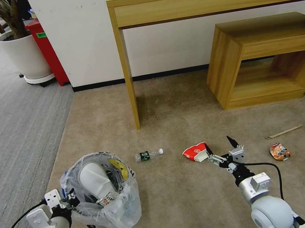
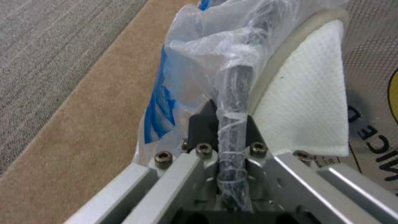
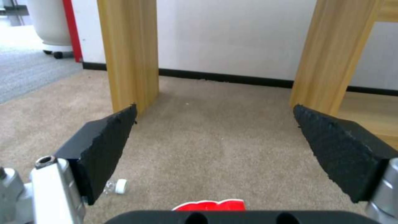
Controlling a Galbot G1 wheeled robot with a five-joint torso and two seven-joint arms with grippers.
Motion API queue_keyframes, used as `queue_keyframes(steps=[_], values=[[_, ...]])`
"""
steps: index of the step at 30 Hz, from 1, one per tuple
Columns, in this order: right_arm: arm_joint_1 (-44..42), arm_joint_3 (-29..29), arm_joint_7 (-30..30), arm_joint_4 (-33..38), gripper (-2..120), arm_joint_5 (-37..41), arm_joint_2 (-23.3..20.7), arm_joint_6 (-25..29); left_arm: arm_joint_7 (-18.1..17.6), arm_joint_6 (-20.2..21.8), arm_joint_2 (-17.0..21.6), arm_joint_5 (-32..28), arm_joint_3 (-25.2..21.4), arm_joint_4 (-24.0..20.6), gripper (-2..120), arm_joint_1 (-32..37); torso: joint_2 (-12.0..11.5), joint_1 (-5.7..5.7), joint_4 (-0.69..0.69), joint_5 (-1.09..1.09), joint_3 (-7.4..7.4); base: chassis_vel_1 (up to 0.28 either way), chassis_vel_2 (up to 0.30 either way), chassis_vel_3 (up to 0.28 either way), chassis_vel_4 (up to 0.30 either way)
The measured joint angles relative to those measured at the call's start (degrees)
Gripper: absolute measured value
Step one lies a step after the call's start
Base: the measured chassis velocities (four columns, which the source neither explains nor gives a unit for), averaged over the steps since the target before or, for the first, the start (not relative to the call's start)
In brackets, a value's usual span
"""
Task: Pick up the trash bin and place the garbage on the floor into it.
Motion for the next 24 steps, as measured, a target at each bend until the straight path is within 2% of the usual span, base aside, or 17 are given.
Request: queue_keyframes(steps=[16,24], values=[[-0.12,0.03,0.17,-0.26,98,-0.44,0.06,0.1,2.43,0.18,-0.18,1.42,-0.81,-0.16,0,0.54,0.0,0.0,0.0,-0.01,0.0,-0.002,0.002,0.002,-0.003],[0.17,-0.39,0.23,-0.29,98,-0.45,0.24,-0.01,2.37,-0.13,0.03,0.66,-1.18,-0.11,0,0.55,0.0,0.0,0.0,-0.01,0.0,-0.004,0.005,0.003,-0.006]])
